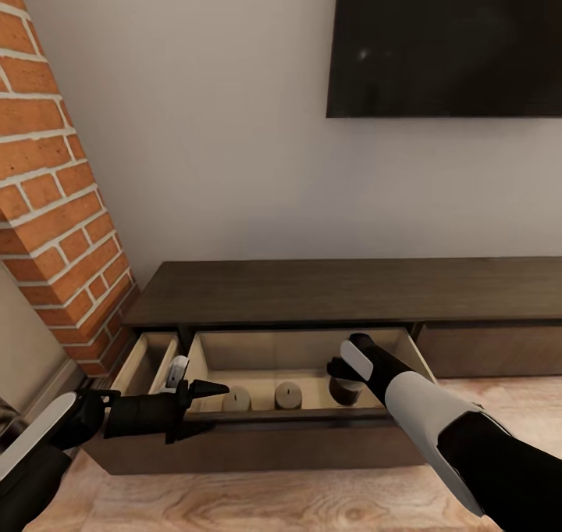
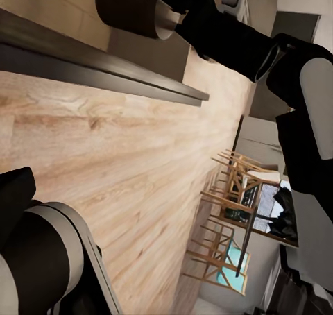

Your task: Place each of the two pumpkins and all three candles from the living room inside a cabinet in the living room (use any cabinet), then make sure every cabinet is closed, and position the cauldron so it is next to a table in the living room.

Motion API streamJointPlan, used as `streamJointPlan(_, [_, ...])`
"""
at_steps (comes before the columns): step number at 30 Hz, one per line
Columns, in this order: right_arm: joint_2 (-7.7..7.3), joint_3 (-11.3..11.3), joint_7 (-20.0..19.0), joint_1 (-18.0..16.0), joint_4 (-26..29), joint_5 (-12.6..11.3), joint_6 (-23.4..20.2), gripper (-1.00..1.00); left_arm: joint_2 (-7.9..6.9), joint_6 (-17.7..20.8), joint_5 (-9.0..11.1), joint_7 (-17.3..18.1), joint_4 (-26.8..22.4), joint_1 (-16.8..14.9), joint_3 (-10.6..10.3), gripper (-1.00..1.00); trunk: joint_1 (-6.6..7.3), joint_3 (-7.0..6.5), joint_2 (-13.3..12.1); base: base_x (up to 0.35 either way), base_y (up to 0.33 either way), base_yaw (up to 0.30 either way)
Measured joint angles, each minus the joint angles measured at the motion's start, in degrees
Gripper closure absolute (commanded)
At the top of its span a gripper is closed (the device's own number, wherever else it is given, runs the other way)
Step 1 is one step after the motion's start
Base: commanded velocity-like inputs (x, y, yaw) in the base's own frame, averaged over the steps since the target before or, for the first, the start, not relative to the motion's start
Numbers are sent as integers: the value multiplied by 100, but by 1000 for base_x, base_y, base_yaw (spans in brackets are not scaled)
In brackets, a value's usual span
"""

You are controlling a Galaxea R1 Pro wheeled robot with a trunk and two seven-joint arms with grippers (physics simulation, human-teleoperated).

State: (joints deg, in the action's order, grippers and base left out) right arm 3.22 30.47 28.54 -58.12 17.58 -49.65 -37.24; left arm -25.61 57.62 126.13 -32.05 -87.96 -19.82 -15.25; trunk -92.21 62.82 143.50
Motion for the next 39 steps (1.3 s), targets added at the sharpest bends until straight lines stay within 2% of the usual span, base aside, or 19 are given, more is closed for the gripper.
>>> streamJointPlan(28, [2, -1, 0, -2, 0, 4, 7, 100, 4, 0, 5, 0, -7, 0, 0, -100, -1, 0, 0, 39, 4, 0])
streamJointPlan(39, [-2, 0, 0, 0, -1, -4, 7, 100, 7, 1, 5, 0, -8, 0, 0, -100, -30, 243, 14, 0, 0, 0])
